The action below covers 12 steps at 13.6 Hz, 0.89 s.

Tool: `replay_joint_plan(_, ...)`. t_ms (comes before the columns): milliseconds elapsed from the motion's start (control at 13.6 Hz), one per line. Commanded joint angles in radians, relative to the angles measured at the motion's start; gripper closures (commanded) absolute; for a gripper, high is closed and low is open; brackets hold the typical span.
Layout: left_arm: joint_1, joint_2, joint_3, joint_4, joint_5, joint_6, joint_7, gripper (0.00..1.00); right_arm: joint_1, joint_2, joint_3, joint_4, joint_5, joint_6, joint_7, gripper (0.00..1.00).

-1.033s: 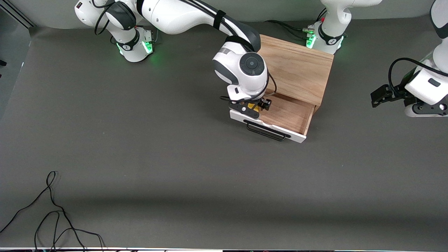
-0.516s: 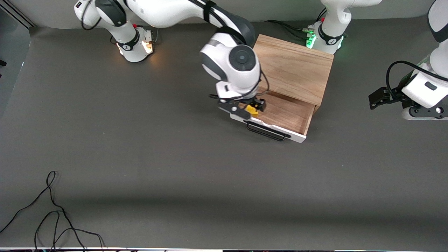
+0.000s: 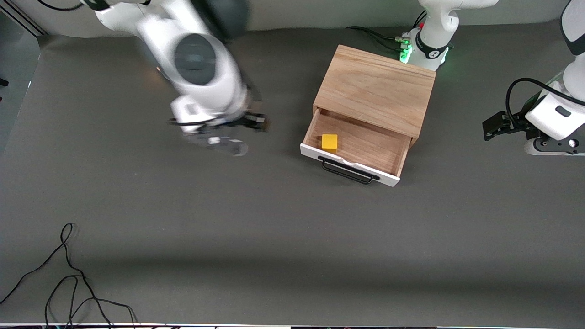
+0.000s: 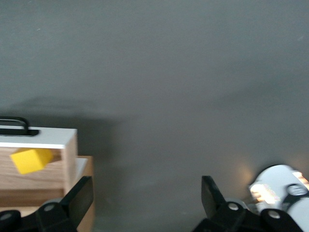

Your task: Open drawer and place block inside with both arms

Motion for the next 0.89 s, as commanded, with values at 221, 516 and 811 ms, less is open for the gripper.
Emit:
replay_joint_plan(221, 0.010, -0.007, -0.005, 0.018, -0.014, -0.036, 0.046, 0.00, -0.158, -0.263, -0.109, -0.303, -0.010, 0.004, -0.442, 0.01)
replay_joint_plan(516, 0.009, -0.004, -0.005, 0.030, -0.012, -0.036, 0.047, 0.00, -0.157, -0.288, -0.278, -0.309, -0.010, 0.004, -0.633, 0.01)
replay_joint_plan(811, 0.010, -0.004, -0.005, 0.030, -0.012, -0.037, 0.047, 0.00, -0.157, -0.287, -0.300, -0.296, -0.010, 0.016, -0.639, 0.01)
